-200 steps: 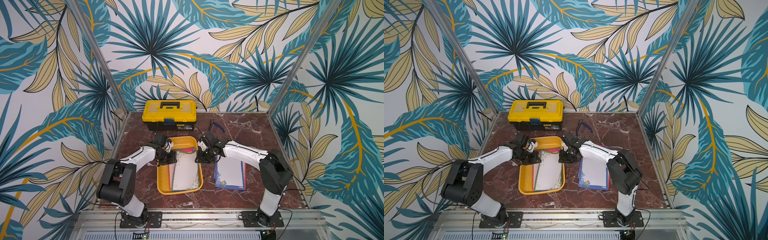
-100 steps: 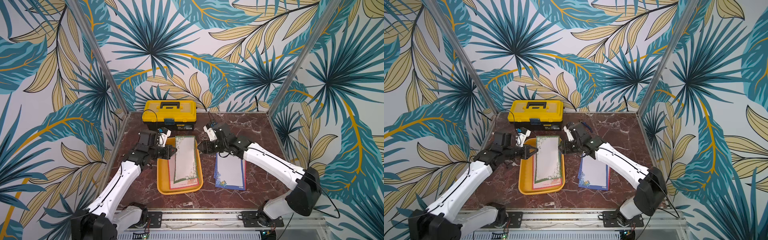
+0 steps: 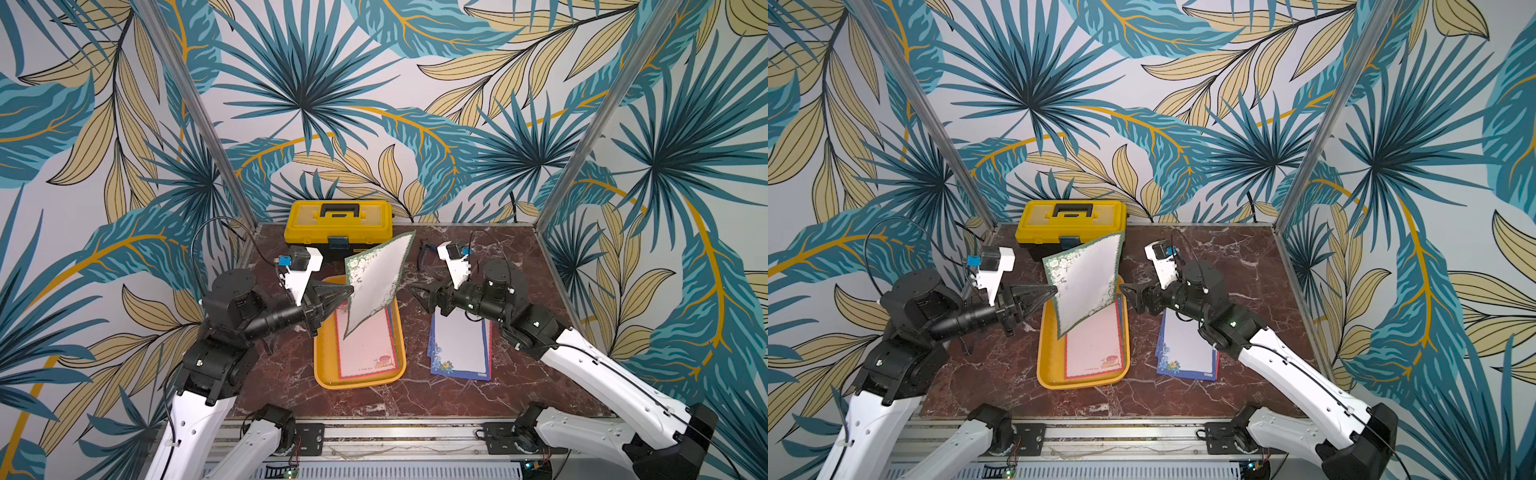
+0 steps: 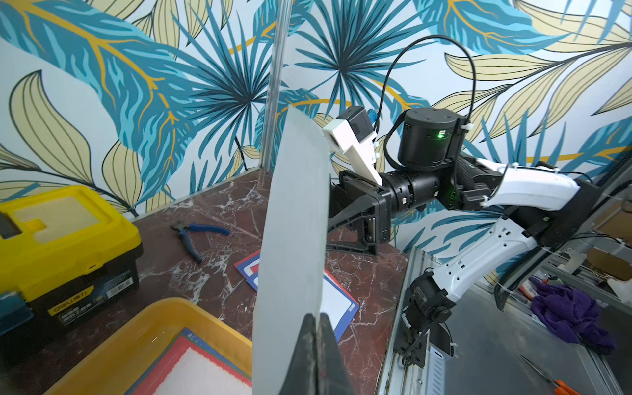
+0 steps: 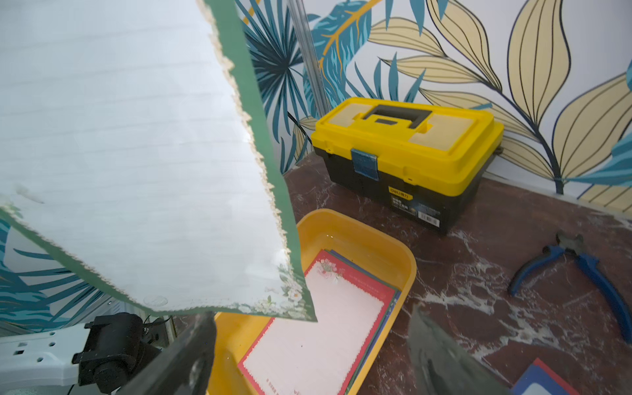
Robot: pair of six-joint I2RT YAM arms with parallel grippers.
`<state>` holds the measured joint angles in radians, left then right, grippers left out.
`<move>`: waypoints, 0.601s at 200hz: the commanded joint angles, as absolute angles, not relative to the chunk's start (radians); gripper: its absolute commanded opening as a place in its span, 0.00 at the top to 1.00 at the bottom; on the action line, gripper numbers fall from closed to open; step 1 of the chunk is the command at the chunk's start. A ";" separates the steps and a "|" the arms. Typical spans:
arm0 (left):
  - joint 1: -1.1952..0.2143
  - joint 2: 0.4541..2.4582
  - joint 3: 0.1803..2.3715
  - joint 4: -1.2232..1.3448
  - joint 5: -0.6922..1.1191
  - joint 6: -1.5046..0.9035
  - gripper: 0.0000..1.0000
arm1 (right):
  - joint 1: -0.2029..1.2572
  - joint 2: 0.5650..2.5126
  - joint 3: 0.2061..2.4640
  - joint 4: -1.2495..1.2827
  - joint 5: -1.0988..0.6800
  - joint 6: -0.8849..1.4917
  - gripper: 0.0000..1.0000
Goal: Take out the stationery paper from the storage box
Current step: Pick up the stationery paper from the storage box.
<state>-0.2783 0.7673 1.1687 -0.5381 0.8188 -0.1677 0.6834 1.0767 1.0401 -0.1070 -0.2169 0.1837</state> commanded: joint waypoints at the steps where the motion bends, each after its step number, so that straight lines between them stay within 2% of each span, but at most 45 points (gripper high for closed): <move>1: -0.284 0.761 1.193 -0.539 0.882 -0.170 1.00 | 0.685 1.054 1.012 -0.004 -0.309 0.121 0.13; 25: -0.284 0.762 1.205 -0.540 0.908 -0.183 1.00 | 0.686 1.059 1.012 0.051 -0.392 0.124 0.14; 45: -0.284 0.759 1.207 -0.532 0.916 -0.192 1.00 | 0.685 1.083 1.020 0.091 -0.455 0.143 0.21; 73: -0.284 0.753 1.206 -0.526 0.902 -0.195 1.00 | 0.686 1.103 1.031 0.119 -0.554 0.163 0.38; 101: -0.285 0.749 1.203 -0.521 0.884 -0.199 1.00 | 0.685 1.086 1.017 0.143 -0.603 0.188 0.60; 120: -0.284 0.749 1.200 -0.517 0.869 -0.204 1.00 | 0.685 1.078 1.011 0.149 -0.627 0.209 0.83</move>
<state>-0.2810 0.7597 1.1770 -0.5385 0.8864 -0.1936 0.6834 1.0969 1.0283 0.1001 -0.5518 0.1841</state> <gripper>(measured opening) 0.043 0.278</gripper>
